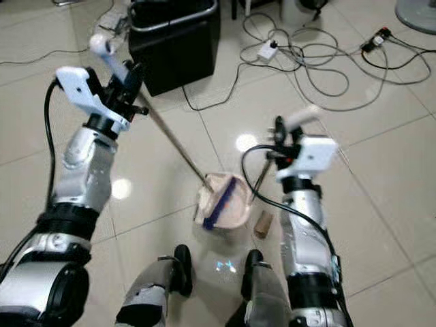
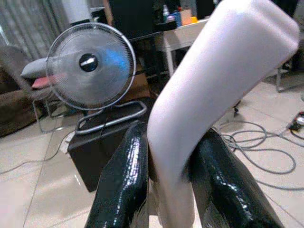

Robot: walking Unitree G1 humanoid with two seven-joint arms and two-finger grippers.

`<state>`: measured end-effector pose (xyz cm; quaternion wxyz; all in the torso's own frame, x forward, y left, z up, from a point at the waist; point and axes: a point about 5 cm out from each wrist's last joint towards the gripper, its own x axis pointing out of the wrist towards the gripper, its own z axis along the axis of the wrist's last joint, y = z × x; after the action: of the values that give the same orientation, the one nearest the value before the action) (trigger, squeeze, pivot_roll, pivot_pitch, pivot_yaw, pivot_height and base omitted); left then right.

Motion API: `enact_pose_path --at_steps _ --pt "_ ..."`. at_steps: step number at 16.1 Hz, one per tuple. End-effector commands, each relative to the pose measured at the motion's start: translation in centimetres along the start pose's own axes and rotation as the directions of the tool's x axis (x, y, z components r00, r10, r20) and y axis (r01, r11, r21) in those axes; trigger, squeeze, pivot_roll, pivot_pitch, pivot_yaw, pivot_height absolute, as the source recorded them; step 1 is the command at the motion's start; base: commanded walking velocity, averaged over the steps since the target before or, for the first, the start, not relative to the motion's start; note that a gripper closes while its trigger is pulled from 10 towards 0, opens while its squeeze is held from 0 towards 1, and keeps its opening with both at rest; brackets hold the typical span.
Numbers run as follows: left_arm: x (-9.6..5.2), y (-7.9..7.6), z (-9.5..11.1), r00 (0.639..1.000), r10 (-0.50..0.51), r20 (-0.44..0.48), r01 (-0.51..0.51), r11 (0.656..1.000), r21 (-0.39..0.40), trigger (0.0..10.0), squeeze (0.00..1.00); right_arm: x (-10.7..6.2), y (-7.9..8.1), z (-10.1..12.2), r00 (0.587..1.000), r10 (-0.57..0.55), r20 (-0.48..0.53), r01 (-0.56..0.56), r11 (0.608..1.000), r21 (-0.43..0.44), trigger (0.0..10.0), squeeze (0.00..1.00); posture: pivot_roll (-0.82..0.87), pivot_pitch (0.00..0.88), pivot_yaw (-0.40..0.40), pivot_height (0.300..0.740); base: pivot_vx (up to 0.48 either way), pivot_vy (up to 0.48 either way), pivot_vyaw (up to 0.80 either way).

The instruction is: Sweep floor

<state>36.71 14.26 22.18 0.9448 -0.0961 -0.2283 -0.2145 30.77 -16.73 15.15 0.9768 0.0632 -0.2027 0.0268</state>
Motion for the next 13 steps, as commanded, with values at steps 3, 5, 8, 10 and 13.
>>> enact_pose_path --at_steps 3,5,8,10,13 --pt "-0.7 -0.8 0.5 0.990 -0.128 -0.052 0.130 0.991 0.025 10.0 0.00 0.1 0.0 0.5 1.000 -0.011 0.007 0.011 0.999 0.046 10.0 0.00 0.03 0.221 0.120 0.740 0.000 0.000 0.00" --pt "-0.6 -1.2 1.7 0.985 -0.169 -0.024 0.170 0.985 0.014 10.0 0.00 0.4 -0.2 0.9 1.000 -0.009 0.013 0.008 0.999 0.050 10.0 0.00 0.03 0.216 0.116 0.740 0.000 0.000 0.00" --pt "1.0 -0.3 5.9 0.981 -0.127 0.147 0.135 0.990 -0.050 10.0 0.00 0.6 -0.3 0.9 1.000 -0.003 0.008 0.003 0.999 0.053 10.0 0.00 0.03 0.210 0.114 0.740 0.000 0.000 0.00" --pt "1.7 0.9 8.3 0.966 -0.079 0.247 0.097 0.993 -0.062 10.0 0.00 0.5 -0.2 0.8 1.000 -0.002 0.004 0.001 0.999 0.054 10.0 0.00 0.03 0.205 0.118 0.740 0.000 0.000 0.00" --pt "2.4 2.6 11.3 0.945 -0.049 0.324 0.034 0.998 0.053 10.0 0.00 0.0 -0.1 0.6 1.000 0.001 -0.009 -0.001 0.998 0.056 10.0 0.00 0.03 0.203 0.124 0.740 0.000 0.000 0.00"
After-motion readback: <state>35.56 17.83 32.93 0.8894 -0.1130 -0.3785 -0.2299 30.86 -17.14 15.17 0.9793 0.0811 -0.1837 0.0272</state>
